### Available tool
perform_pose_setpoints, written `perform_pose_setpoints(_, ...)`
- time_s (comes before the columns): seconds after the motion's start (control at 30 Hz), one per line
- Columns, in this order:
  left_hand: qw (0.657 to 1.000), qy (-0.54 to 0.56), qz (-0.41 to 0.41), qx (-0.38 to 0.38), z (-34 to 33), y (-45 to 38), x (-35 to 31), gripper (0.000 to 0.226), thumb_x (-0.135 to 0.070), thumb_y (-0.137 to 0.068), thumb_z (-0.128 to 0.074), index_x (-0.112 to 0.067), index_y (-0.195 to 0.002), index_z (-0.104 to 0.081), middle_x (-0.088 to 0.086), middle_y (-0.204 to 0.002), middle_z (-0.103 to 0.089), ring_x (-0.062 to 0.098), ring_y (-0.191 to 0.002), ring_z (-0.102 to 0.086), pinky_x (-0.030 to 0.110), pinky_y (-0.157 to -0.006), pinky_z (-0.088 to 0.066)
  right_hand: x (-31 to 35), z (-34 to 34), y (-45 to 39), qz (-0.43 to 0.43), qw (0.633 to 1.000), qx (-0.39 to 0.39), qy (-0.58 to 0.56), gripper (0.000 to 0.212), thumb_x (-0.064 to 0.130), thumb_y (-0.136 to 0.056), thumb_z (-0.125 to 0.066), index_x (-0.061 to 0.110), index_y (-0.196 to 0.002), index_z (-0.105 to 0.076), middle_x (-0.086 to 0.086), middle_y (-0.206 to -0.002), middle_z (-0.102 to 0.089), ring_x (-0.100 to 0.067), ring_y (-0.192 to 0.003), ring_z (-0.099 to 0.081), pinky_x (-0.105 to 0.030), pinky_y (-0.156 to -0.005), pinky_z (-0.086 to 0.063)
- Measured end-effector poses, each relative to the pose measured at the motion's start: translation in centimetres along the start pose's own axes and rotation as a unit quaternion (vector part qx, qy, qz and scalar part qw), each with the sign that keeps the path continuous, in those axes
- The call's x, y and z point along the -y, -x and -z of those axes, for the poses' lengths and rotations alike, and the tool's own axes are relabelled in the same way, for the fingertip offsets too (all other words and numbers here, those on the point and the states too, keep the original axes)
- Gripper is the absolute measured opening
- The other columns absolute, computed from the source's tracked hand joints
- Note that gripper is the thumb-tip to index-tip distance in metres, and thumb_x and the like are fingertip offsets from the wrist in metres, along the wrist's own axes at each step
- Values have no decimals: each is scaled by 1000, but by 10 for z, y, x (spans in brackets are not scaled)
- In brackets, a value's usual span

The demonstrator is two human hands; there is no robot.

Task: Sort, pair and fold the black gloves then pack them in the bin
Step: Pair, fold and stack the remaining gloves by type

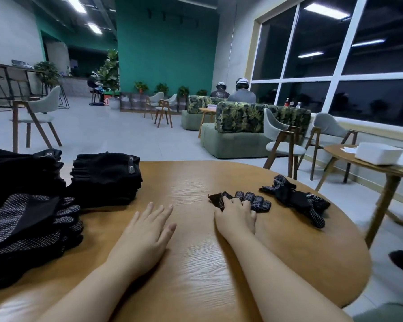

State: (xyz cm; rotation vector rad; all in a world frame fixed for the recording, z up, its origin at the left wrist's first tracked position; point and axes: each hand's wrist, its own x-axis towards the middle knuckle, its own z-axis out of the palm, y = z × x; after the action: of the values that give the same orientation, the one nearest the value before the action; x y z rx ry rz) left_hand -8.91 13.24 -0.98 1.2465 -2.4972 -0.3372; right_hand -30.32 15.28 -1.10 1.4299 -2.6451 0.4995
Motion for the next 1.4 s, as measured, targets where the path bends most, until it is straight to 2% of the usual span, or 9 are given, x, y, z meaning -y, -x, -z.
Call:
perform_pose_setpoints(0.2, 998, 59, 6, -4, 0, 1, 4, 54, -50, -97, -26, -37, -148, -14, -14, -156, -15, 2, -144, -2, 26, -116, -10, 5, -3, 13, -35, 998, -38, -20, 32, 33, -99, -39, 19, -126, -49, -4, -133, -43, -25, -122, -36, -36, -100, -31)
perform_pose_setpoints(0.33, 999, 45, -1, -25, -1, 2, 4, 56, -47, -95, -42, -40, -146, -19, -16, -154, -17, 6, -140, -23, 25, -113, -24, 0, -2, 14, 35, 995, -59, -75, 26, 21, -97, -40, 17, -120, -51, -3, -124, -50, -23, -116, -41, -32, -94, -36)
perform_pose_setpoints(0.47, 997, 46, -31, -57, -3, 2, 4, 58, -40, -91, -53, -40, -142, -27, -17, -152, -19, 6, -134, -34, 25, -109, -30, 1, 7, 22, 115, 963, -13, -246, 15, 14, -87, -52, 12, -101, -56, 0, -107, -54, -19, -96, -51, -26, -75, -39)
perform_pose_setpoints(0.7, 985, 67, -66, -142, -5, 2, 7, 52, -19, -80, -69, -24, -128, -49, -11, -135, -41, 12, -121, -47, 26, -99, -39, 14, 1, 30, 268, 897, 60, -346, 31, -1, -72, -63, 25, -80, -48, 5, -108, -55, -12, -108, -54, -30, -94, -47)
perform_pose_setpoints(0.93, 974, 130, -41, -182, -4, 3, 7, 53, -9, -77, -67, -29, -120, -43, -17, -110, -45, 9, -84, -53, 30, -78, -45, 22, 0, 37, 293, 880, 77, -367, 35, -8, -73, -51, 25, -82, -45, 2, -118, -56, -11, -114, -53, -27, -96, -46)
perform_pose_setpoints(1.03, 969, 161, -67, -173, 0, 3, 15, 44, -3, -75, -66, -37, -97, -49, -22, -101, -48, 4, -83, -54, 23, -74, -44, 26, -2, 41, 302, 874, 80, -373, 46, -11, -72, -44, 35, -80, -43, 12, -115, -52, -8, -119, -49, -29, -101, -43)
perform_pose_setpoints(1.13, 974, 152, -96, -140, 8, 11, 24, 37, -1, -73, -71, -33, -75, -52, -19, -94, -57, 1, -84, -56, 16, -72, -45, 30, 0, 48, 316, 874, 95, -355, 47, -14, -71, -37, 30, -85, -47, 10, -117, -49, -5, -121, -45, -18, -104, -34)
perform_pose_setpoints(1.27, 971, 181, -100, -124, 17, 34, 32, 28, 2, -75, -71, -22, -73, -56, -21, -100, -64, -8, -95, -57, 9, -77, -45, 32, 3, 55, 322, 884, 77, -330, 42, -14, -71, -38, 12, -96, -59, 6, -114, -52, -2, -113, -45, -6, -98, -28)
perform_pose_setpoints(1.4, 967, 198, -125, -99, 22, 51, 39, 32, -3, -76, -73, -30, -76, -56, -20, -96, -66, 0, -90, -63, 14, -79, -49, 32, 8, 59, 318, 890, 33, -327, 18, 6, -83, -57, 14, -99, -61, 7, -105, -56, -5, -103, -51, -16, -92, -41)
